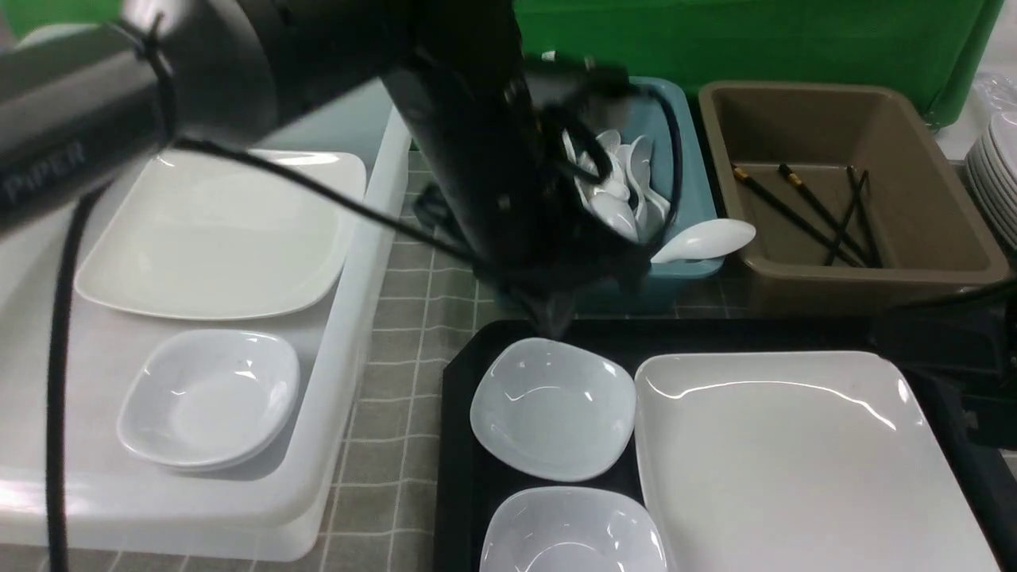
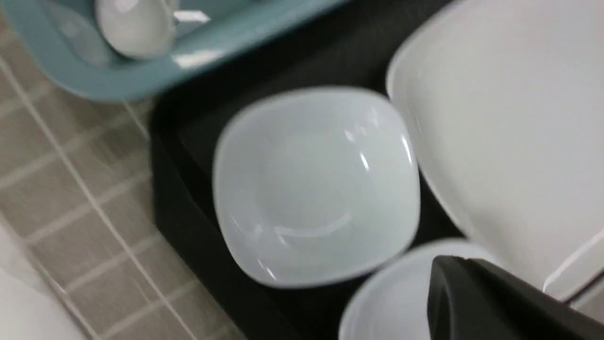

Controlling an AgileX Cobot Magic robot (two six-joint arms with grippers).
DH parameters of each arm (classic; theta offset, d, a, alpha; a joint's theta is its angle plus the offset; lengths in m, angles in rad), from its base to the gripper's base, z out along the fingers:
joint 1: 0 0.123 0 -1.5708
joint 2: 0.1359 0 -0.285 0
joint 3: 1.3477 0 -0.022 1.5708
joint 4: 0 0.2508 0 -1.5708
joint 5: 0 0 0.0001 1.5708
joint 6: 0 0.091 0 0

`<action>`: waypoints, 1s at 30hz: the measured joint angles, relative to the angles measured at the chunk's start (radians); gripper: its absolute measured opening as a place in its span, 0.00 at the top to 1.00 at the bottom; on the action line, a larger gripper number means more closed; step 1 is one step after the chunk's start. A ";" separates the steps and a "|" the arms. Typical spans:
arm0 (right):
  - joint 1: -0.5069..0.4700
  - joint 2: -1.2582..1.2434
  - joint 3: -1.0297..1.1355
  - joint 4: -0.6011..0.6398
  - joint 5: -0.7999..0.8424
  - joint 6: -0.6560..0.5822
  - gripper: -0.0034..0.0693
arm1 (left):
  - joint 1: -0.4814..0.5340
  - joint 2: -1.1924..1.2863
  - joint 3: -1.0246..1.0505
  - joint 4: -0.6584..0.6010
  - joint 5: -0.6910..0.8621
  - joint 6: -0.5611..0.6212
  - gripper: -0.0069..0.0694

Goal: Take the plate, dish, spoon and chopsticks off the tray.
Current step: Use the left arm to grab a small plate from the dinner plate

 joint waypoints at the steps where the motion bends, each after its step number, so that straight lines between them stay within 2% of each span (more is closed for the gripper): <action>1: 0.000 0.000 0.000 -0.035 0.030 0.052 0.88 | -0.039 -0.003 0.071 0.005 0.007 0.003 0.91; 5: 0.000 0.000 0.000 -0.059 0.057 0.083 0.88 | -0.087 0.000 0.186 0.043 0.003 0.001 0.89; 7: 0.000 0.000 0.000 -0.062 0.060 0.086 0.88 | -0.097 0.001 0.230 0.052 -0.017 -0.006 0.84; 10: 0.000 0.000 0.000 -0.064 0.060 0.095 0.88 | -0.098 0.005 0.269 0.067 -0.053 -0.008 0.71; 11: 0.000 0.000 0.000 -0.065 0.060 0.096 0.88 | -0.098 0.007 0.270 0.067 -0.053 -0.008 0.70; 12: 0.000 0.000 0.000 -0.065 0.060 0.098 0.88 | -0.098 0.014 0.274 0.087 -0.073 -0.008 0.62; 14: 0.000 0.000 0.000 -0.065 0.060 0.100 0.88 | -0.098 0.023 0.277 0.100 -0.088 -0.008 0.55; 16: 0.000 0.000 0.000 -0.065 0.076 0.101 0.88 | -0.098 0.040 0.280 0.109 -0.119 -0.003 0.41; 20: 0.000 0.000 0.000 -0.063 0.203 0.101 0.88 | -0.098 0.072 0.280 0.109 -0.141 0.004 0.26; 25: 0.000 0.021 0.000 -0.070 0.361 0.102 0.90 | -0.098 0.113 0.281 0.109 -0.154 0.004 0.23; 30: 0.000 0.029 0.000 -0.080 0.367 0.102 0.90 | -0.098 0.141 0.282 0.104 -0.186 0.004 0.24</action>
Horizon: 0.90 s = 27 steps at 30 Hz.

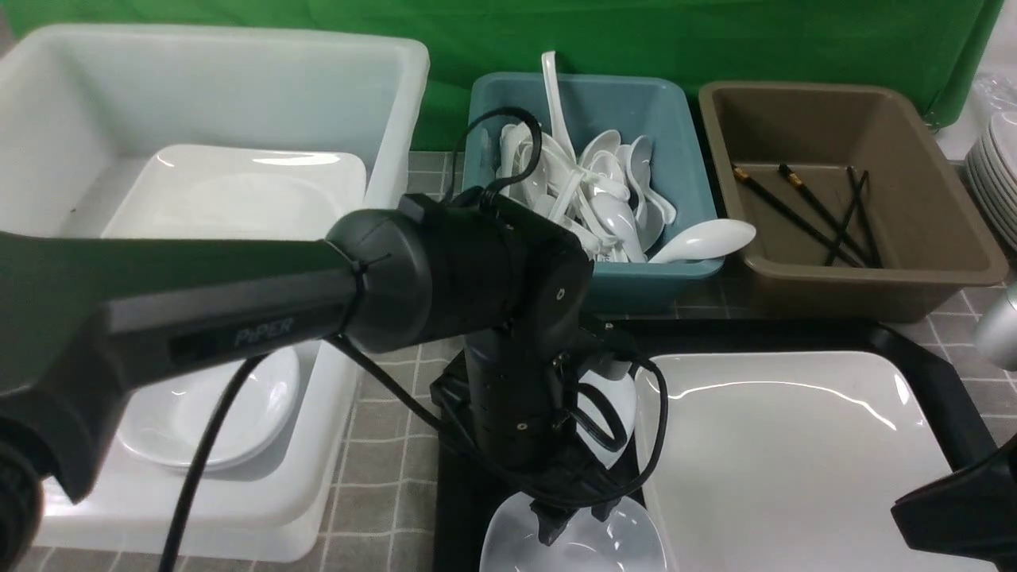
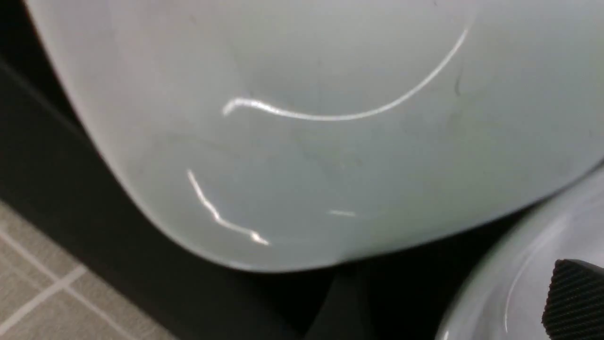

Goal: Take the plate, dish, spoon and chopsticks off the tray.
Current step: Use the left arm to grab a small plate from the dinner plate

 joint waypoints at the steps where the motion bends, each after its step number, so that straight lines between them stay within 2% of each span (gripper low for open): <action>1: 0.000 0.000 0.000 0.000 0.000 0.000 0.90 | 0.000 0.005 0.000 -0.002 -0.003 0.000 0.25; 5: 0.000 0.000 0.000 0.000 0.001 0.000 0.91 | 0.000 0.035 0.000 -0.015 -0.007 0.003 0.35; 12: 0.000 0.000 0.000 -0.001 0.007 -0.009 0.91 | -0.001 0.039 -0.003 -0.048 0.047 -0.009 0.64; 16: 0.000 0.000 -0.006 0.003 0.009 -0.020 0.91 | -0.001 0.024 -0.003 -0.054 0.087 -0.027 0.66; 19: 0.000 0.000 -0.033 0.021 0.029 -0.023 0.91 | -0.001 -0.006 -0.003 -0.063 0.099 -0.031 0.71; 22: 0.000 0.000 -0.093 0.050 0.063 -0.039 0.91 | -0.002 -0.092 -0.003 -0.083 0.104 -0.036 0.84; 27: 0.011 0.000 -0.185 0.082 0.094 -0.060 0.91 | 0.004 -0.200 -0.001 -0.082 0.106 -0.041 0.87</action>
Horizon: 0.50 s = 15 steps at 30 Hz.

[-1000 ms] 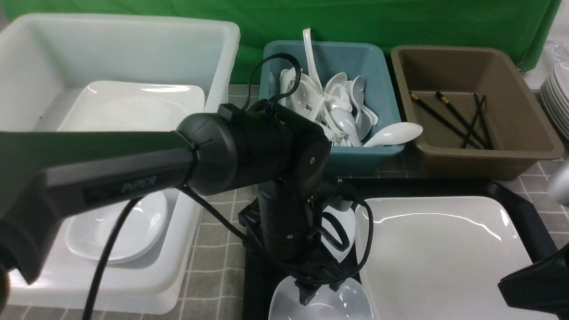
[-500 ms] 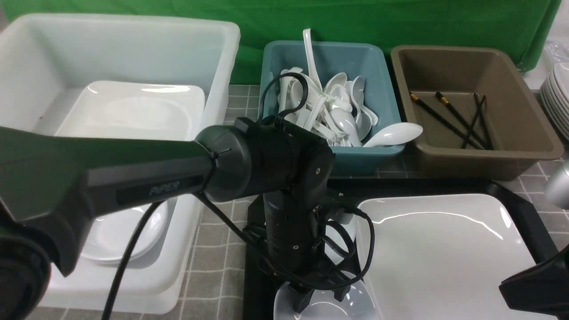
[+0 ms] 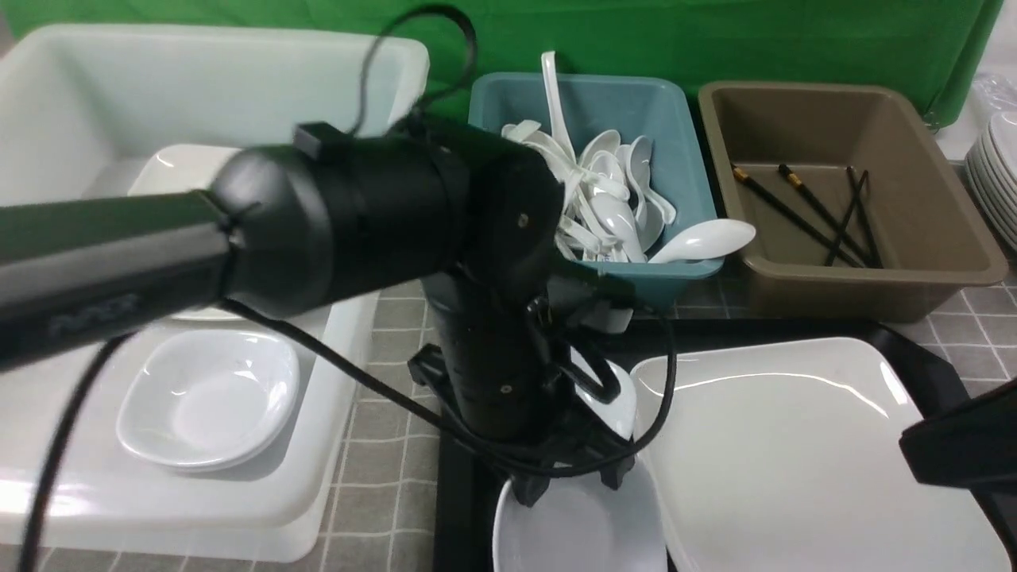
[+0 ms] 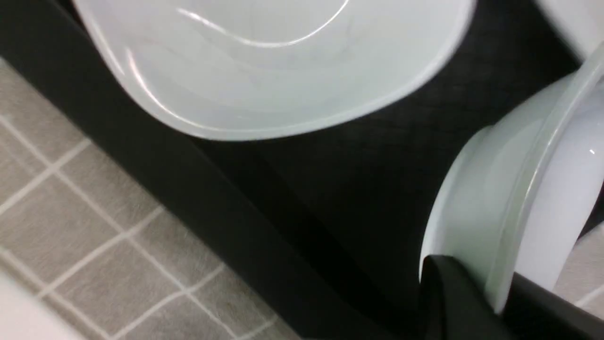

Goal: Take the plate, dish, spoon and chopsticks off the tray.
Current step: Use the left arm to grab a small plate from the dinner plate, then use the left arm to put the small plate into the large storage box on the left

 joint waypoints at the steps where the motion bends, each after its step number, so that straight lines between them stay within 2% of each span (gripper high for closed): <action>1: 0.015 0.001 -0.026 0.015 0.003 0.001 0.91 | 0.010 -0.045 0.000 -0.011 0.000 -0.005 0.87; 4: 0.089 0.009 -0.077 0.036 0.003 0.016 0.91 | 0.069 -0.139 0.002 -0.073 -0.006 -0.010 0.87; 8: 0.254 0.073 -0.136 0.033 -0.011 0.082 0.91 | 0.237 -0.270 0.002 -0.192 -0.025 0.041 0.87; 10: 0.330 0.122 -0.170 0.001 -0.029 0.128 0.91 | 0.329 -0.323 0.002 -0.218 -0.025 0.058 0.87; 13: 0.497 0.218 -0.248 -0.135 -0.056 0.243 0.91 | 0.504 -0.417 0.018 -0.228 -0.013 0.081 0.87; 15: 0.544 0.251 -0.283 -0.197 -0.060 0.292 0.91 | 0.561 -0.446 0.032 -0.229 -0.012 0.088 0.87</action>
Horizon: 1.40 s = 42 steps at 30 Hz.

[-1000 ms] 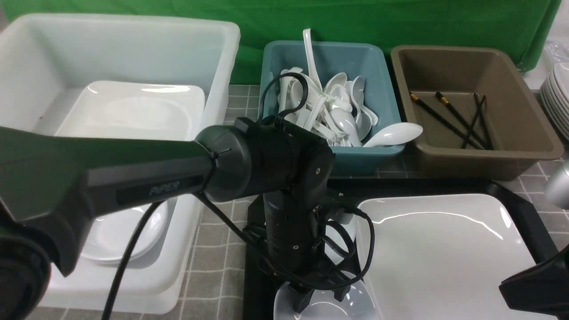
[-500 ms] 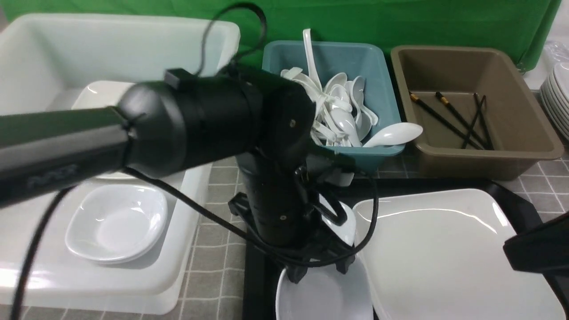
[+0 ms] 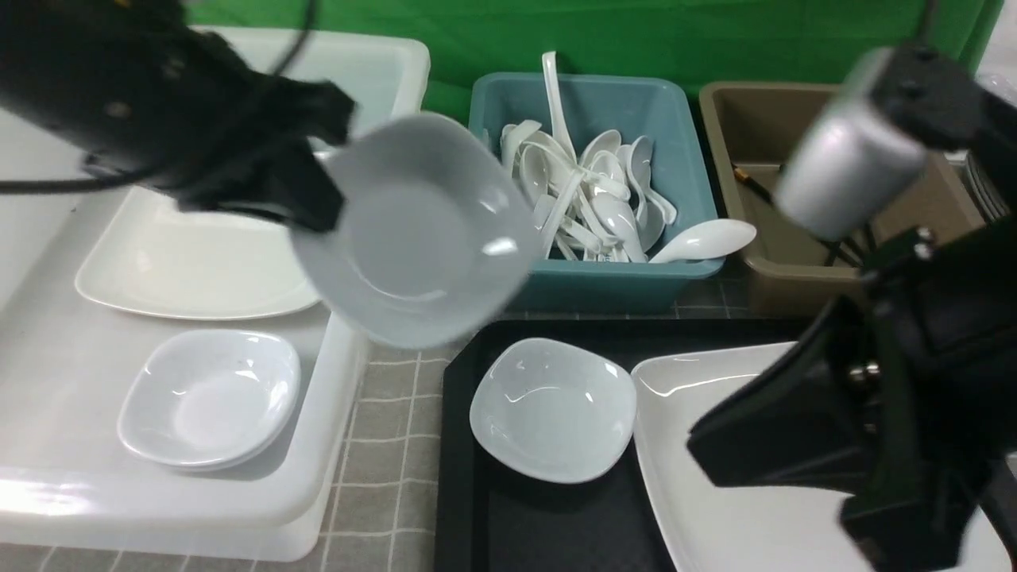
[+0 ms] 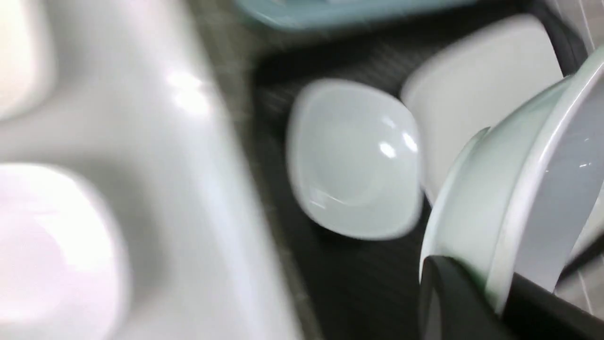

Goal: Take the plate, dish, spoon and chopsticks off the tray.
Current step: Use the left arm to put the small plate into the large storage box on the left, then use the left arm to grab a small plate from the dinner plate

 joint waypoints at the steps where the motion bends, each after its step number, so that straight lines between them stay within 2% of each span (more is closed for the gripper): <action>1: 0.059 0.032 -0.041 -0.060 -0.003 0.048 0.91 | 0.083 -0.039 0.030 -0.003 0.000 0.008 0.87; 5: 0.168 0.123 -0.133 -0.177 -0.026 0.123 0.91 | 0.319 -0.122 0.154 -0.008 -0.026 0.024 0.87; 9: 0.213 0.206 -0.208 -0.199 -0.111 0.141 0.92 | 0.478 -0.135 0.294 -0.024 -0.117 0.031 0.87; 11: 0.214 0.238 -0.235 -0.202 -0.146 0.142 0.92 | 0.504 -0.123 0.345 -0.034 -0.163 0.045 0.87; 15: 0.214 0.327 -0.303 -0.204 -0.213 0.142 0.92 | 0.503 -0.057 0.428 -0.079 -0.254 0.088 0.87; 23: 0.214 0.431 -0.376 -0.184 -0.236 0.141 0.90 | 0.440 0.097 0.437 -0.125 -0.354 0.168 0.84; 31: 0.214 0.427 -0.385 -0.183 -0.177 0.128 0.90 | 0.424 0.152 0.434 -0.077 -0.350 0.189 0.54; 34: 0.214 0.408 -0.385 -0.237 -0.080 0.133 0.89 | 0.424 0.128 0.385 0.033 -0.272 0.153 0.44; 38: 0.201 0.350 -0.385 -0.357 -0.013 0.154 0.88 | 0.423 0.051 0.269 0.182 -0.187 0.038 0.45; 40: 0.181 0.309 -0.385 -0.407 0.027 0.161 0.89 | 0.418 0.004 0.204 0.184 -0.147 0.016 0.50; 42: 0.153 0.275 -0.386 -0.445 0.068 0.170 0.89 | 0.387 -0.031 0.160 0.131 -0.132 0.029 0.58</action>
